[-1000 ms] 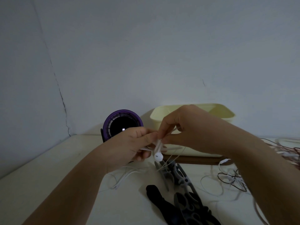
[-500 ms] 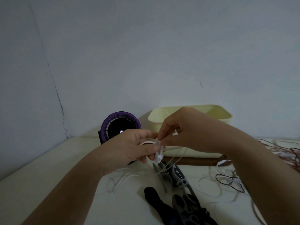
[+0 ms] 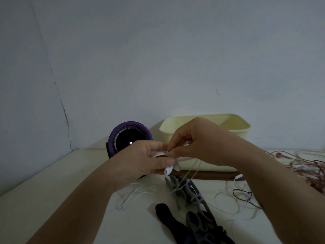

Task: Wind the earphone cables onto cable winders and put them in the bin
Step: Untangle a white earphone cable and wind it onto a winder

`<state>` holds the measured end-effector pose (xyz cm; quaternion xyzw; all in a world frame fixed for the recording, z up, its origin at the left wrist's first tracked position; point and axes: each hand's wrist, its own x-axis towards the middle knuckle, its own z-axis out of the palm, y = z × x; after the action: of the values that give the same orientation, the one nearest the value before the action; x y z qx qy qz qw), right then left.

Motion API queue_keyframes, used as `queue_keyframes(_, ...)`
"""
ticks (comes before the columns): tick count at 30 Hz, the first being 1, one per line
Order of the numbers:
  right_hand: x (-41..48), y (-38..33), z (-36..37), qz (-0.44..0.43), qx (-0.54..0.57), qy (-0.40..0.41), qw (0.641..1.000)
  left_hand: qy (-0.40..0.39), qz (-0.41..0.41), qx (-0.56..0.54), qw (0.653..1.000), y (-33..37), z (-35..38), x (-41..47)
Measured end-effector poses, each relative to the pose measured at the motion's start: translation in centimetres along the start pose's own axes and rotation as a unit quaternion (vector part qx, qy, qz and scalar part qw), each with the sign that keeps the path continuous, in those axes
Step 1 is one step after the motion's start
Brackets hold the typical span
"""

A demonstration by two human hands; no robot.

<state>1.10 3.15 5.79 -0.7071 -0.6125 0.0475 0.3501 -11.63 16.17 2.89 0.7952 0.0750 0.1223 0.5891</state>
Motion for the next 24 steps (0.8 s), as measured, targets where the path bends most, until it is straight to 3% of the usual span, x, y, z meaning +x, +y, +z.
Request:
queue_keyframes(6, 0.14, -0.06, 0.26, -0.01, -0.017, 0.015, 1.0, 0.013, -0.002, 0.051, 0.999, -0.04, 0.16, 0.11)
queue_keyframes(13, -0.38, -0.67, -0.6, -0.03, -0.022, -0.011, 0.999, 0.047, -0.015, 0.035, 0.998, 0.25, 0.22, 0.04)
queue_keyframes(20, -0.4, -0.49, -0.64, -0.035, -0.011, -0.015, 0.999, 0.032, -0.003, 0.029, 0.999, 0.12, 0.18, 0.04)
queue_keyframes(24, -0.08, 0.05, -0.23, -0.039, -0.003, 0.013, 0.999, 0.069, 0.01, 0.041, 0.997, -0.1, 0.21, 0.25)
